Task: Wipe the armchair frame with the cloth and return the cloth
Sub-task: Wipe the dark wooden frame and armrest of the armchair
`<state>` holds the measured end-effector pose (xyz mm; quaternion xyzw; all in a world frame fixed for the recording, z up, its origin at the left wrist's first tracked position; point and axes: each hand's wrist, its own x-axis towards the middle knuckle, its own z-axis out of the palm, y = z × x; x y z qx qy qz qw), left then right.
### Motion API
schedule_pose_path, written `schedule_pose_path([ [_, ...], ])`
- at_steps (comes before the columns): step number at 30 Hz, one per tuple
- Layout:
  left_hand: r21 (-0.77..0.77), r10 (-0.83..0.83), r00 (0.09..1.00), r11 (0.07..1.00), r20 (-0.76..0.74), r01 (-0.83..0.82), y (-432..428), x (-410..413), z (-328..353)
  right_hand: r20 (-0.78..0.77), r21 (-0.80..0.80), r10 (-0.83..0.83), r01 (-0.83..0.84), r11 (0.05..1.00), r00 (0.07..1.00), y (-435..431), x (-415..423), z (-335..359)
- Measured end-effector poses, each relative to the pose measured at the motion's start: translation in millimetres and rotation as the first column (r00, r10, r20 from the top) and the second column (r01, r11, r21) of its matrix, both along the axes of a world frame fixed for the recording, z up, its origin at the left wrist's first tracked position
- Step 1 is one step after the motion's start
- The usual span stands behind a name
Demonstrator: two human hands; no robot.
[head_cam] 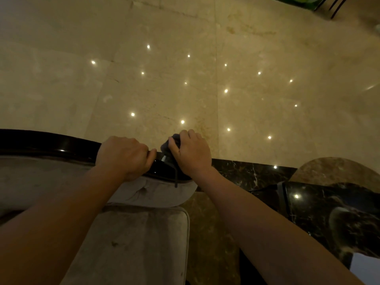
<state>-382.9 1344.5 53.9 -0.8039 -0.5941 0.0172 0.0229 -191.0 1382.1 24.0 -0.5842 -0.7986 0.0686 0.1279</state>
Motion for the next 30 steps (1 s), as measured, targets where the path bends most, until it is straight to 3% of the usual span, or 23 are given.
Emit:
schedule_pose_path([
  [3, 0.008, -0.001, 1.0, 1.0, 0.01, 0.001, -1, 0, 1, 0.121, 0.036, -0.007, 0.002, 0.999, 0.993, 19, -1, 13],
  [6, -0.013, -0.004, 1.0, 1.0, 0.015, 0.004, -1, 0, 1, 0.226, -0.108, -0.016, 0.041, 0.993, 0.974, 47, 14, 32],
  [7, -0.017, -0.004, 1.0, 1.0, 0.013, 0.005, 0, -1, 0, 0.162, -0.193, -0.059, 0.09, 0.977, 0.985, 52, 23, 39],
  [9, -0.017, -0.003, 1.0, 1.0, 0.018, 0.003, 1, -2, -1, -0.108, -0.424, -0.253, 0.186, 0.886, 0.961, 51, 44, 54],
  [11, -0.003, -0.006, 1.0, 1.0, 0.025, 0.006, -1, -1, -3, -0.327, -0.628, -0.477, 0.19, 0.755, 0.816, 41, 63, 67],
  [13, 0.002, -0.003, 1.0, 1.0, 0.012, 0.003, -2, 1, -2, -0.44, -0.712, -0.603, 0.151, 0.685, 0.665, 24, 67, 73],
  [14, -0.004, 0.0, 1.0, 1.0, 0.004, 0.0, -1, 1, -1, -0.458, -0.697, -0.607, 0.163, 0.699, 0.649, 14, 64, 71],
  [15, -0.014, 0.005, 1.0, 1.0, 0.002, -0.005, -1, 1, -1, -0.443, -0.643, -0.555, 0.182, 0.744, 0.704, 2, 57, 65],
  [17, -0.027, 0.016, 1.0, 1.0, 0.008, -0.016, -2, 1, 1, -0.283, -0.42, -0.292, 0.156, 0.894, 0.913, -32, 38, 43],
  [18, -0.025, 0.016, 1.0, 1.0, 0.011, -0.016, -3, 1, 2, -0.152, -0.275, -0.168, 0.121, 0.954, 0.974, -49, 26, 32],
  [20, -0.009, 0.001, 1.0, 1.0, 0.002, -0.001, -1, 0, 1, 0.01, -0.087, -0.011, 0.012, 0.996, 1.0, -66, 7, 10],
  [22, 0.007, 0.001, 1.0, 1.0, -0.001, -0.001, -1, 2, 0, 0.027, -0.084, 0.087, -0.084, 0.993, 0.996, -52, -2, 2],
  [24, 0.014, 0.009, 1.0, 1.0, -0.008, -0.009, 0, 2, -1, 0.026, -0.137, 0.114, -0.109, 0.985, 0.993, -27, -3, 4],
  [26, -0.005, 0.008, 1.0, 1.0, -0.007, -0.008, -2, 0, 1, -0.034, -0.124, 0.036, -0.04, 0.991, 0.999, -25, 7, 4],
  [28, -0.006, 0.012, 1.0, 1.0, 0.013, -0.012, -3, -1, 2, -0.088, -0.09, -0.085, 0.077, 0.993, 0.993, -55, 15, -1],
  [30, -0.009, 0.016, 1.0, 1.0, 0.016, -0.016, -3, 0, 4, -0.028, -0.076, -0.049, 0.047, 0.996, 0.998, -92, 11, -7],
])
